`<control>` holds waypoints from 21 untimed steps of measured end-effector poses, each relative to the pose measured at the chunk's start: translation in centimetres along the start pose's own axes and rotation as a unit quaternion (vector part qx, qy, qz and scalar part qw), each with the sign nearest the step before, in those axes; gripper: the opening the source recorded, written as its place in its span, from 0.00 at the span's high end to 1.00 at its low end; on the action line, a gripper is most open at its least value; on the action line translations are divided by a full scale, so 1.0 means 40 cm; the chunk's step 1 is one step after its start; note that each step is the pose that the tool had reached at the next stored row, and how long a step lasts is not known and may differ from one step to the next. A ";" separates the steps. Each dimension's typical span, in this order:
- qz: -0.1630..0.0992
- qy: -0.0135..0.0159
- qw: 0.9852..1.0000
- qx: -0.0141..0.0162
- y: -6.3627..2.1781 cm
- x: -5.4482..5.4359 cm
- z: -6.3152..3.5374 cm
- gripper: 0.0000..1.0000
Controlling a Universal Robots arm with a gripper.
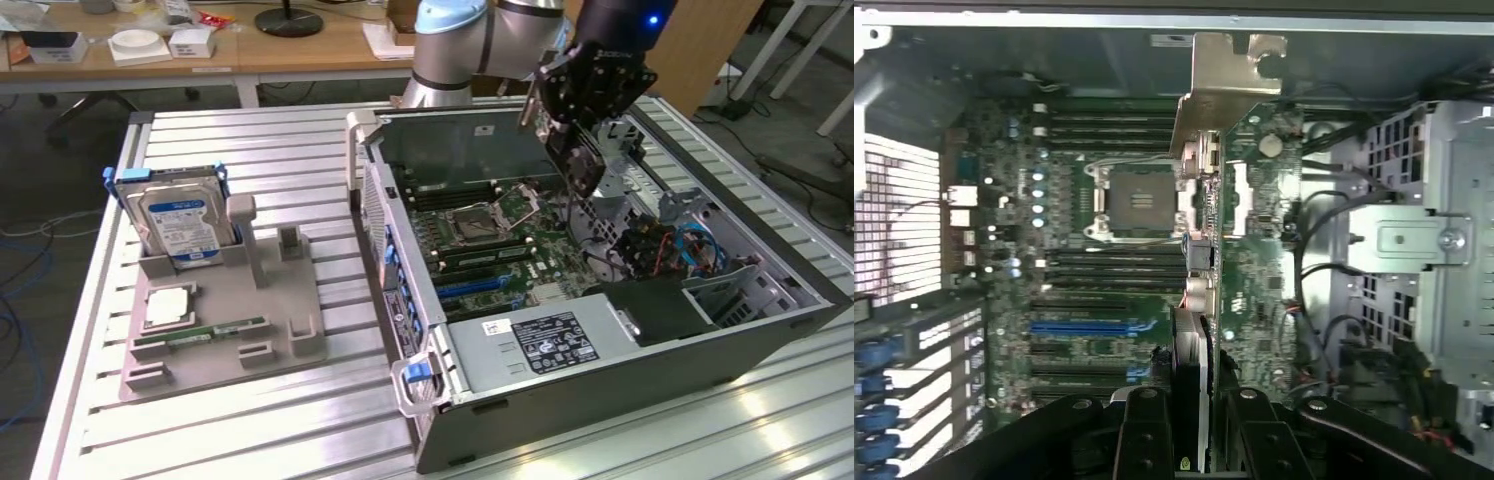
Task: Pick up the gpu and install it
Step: 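Pick up the gpu and move the gpu toward the slot, then insert the gpu into the slot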
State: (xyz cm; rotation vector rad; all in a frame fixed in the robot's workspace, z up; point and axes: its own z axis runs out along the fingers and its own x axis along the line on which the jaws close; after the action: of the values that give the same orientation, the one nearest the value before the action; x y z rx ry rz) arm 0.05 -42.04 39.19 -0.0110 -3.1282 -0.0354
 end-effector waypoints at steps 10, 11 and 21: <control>0.000 0.000 1.000 0.000 0.000 -0.060 0.005 0.73; 0.000 0.000 1.000 0.000 0.000 -0.060 0.005 0.73; 0.000 0.000 1.000 0.000 0.000 -0.060 0.005 0.73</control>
State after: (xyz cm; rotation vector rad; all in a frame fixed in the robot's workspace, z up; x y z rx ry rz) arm 2.47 -42.04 38.94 -0.0110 -3.1283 -0.0357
